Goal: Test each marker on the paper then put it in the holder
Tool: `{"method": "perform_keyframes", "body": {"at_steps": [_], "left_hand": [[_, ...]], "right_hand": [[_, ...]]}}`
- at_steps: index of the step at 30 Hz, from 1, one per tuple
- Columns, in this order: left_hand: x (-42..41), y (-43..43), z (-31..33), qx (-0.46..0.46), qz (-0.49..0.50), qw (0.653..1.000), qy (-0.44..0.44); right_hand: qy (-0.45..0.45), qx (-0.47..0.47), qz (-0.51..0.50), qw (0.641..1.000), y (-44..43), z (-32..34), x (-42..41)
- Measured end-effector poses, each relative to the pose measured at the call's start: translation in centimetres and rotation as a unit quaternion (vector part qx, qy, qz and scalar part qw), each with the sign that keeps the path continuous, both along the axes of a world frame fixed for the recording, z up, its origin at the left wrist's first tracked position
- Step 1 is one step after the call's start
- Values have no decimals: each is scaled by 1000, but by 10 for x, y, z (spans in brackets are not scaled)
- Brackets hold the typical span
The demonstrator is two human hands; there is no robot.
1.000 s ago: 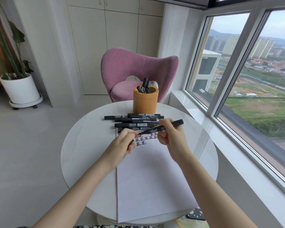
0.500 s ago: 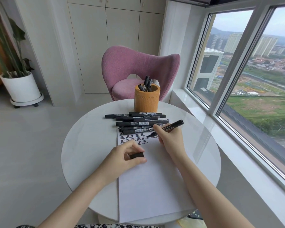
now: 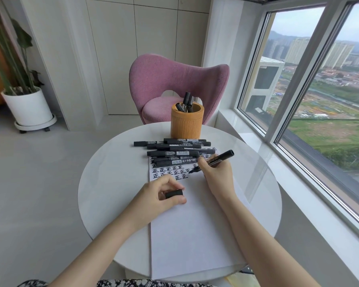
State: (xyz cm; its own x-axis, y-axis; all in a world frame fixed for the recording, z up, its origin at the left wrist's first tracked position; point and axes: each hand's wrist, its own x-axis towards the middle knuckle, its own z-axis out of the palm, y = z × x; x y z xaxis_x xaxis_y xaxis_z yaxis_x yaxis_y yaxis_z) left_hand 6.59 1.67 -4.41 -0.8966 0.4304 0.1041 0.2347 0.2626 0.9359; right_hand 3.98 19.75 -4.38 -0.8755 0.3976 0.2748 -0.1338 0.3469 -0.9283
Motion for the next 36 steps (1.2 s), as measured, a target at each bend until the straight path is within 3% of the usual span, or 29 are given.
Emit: {"method": "perform_keyframes", "body": {"at_steps": [36], "left_hand": [[0,-1,-1,27,-21,999,-6]], "right_hand": [[-15,8,0,1000,-2,4,4]]}}
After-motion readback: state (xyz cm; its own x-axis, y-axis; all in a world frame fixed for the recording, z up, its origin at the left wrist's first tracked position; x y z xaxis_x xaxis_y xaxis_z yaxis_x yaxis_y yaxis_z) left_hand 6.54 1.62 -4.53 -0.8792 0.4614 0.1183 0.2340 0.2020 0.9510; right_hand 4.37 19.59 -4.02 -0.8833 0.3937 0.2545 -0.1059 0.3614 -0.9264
